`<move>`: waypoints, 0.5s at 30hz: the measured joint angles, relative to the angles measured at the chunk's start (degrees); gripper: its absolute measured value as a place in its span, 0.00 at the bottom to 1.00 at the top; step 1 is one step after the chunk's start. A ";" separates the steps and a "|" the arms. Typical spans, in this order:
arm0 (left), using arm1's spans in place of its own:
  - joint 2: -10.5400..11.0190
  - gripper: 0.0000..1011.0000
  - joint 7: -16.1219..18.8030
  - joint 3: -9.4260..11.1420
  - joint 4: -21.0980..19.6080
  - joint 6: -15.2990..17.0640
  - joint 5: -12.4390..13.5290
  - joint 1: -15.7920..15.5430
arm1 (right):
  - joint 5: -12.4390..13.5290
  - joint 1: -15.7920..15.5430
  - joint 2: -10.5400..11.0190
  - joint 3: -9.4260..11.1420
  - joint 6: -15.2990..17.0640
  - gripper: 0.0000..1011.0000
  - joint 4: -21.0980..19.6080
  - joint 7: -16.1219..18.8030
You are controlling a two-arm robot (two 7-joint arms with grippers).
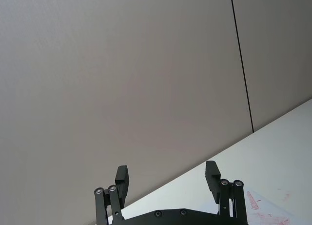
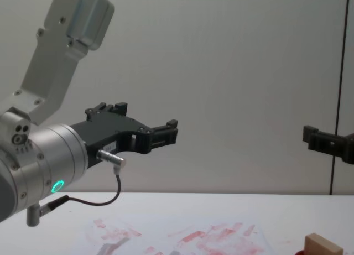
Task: Use the one hand to pick up the stamp and affix it onto the A4 paper.
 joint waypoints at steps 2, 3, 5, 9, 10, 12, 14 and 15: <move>0.00 0.99 0.00 0.00 0.00 0.00 0.00 0.00 | -0.01 0.00 0.00 0.00 0.00 0.99 0.00 0.00; 0.00 0.99 0.00 0.00 0.00 0.00 0.00 0.00 | -0.01 0.00 0.00 0.00 0.00 0.99 0.00 0.00; 0.00 0.99 0.00 0.00 0.00 0.00 0.00 0.00 | -0.02 0.00 0.00 0.00 0.00 0.99 0.00 0.00; 0.00 0.99 0.00 0.00 0.00 0.00 0.00 0.00 | -0.03 0.00 0.00 0.00 0.00 0.99 0.00 0.00; 0.00 0.99 0.00 0.00 0.00 0.00 0.00 0.00 | -0.03 0.00 0.00 0.00 0.00 0.99 0.01 0.00; 0.00 0.99 0.00 0.00 0.00 0.00 0.00 0.00 | -0.03 0.00 0.00 0.00 0.00 0.99 0.01 0.00; 0.00 0.99 0.00 0.00 0.00 0.00 0.00 0.00 | -0.03 0.00 0.00 0.00 0.00 0.99 0.00 0.00; 0.00 0.99 0.00 0.00 0.00 0.00 0.00 0.00 | -0.04 0.00 0.00 0.00 0.00 0.99 0.01 0.00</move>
